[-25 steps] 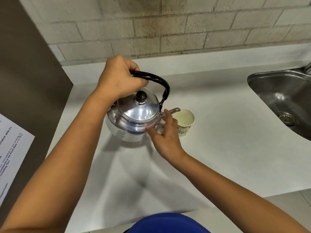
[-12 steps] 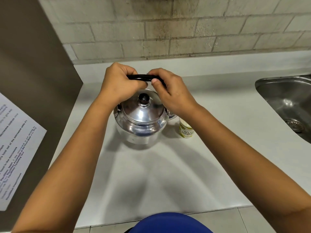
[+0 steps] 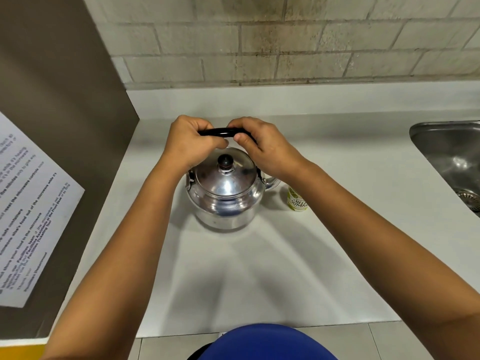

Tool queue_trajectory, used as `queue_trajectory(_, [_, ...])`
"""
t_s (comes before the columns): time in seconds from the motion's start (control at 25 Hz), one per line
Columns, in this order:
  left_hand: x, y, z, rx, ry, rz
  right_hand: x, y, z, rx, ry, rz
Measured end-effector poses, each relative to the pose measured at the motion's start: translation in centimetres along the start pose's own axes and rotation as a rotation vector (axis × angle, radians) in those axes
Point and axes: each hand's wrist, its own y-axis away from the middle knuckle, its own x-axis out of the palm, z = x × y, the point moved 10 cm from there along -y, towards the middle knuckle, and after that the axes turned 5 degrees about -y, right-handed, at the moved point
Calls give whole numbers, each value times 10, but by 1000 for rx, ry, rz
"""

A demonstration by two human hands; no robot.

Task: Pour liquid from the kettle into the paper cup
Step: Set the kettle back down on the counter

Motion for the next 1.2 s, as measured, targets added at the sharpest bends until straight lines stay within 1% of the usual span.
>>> queue_trajectory(0.48, [21,-5,37,-75,-3,53,24,3,-29,84,-5,25])
queue_trajectory(0.84, [22,-5,48,-99,-11,46,32,1,-39,107,-33,16])
queue_trajectory(1.08, [22,-3,45,-33,-11,36,33,3,-40,96,-54,-20])
queue_trajectory(1.16, [22,0,40,16,18,73,30,6,-40,104,-71,-35])
queue_trajectory(1.2, [23,4,36,43,70,111,27,8,-43,108,-85,-45])
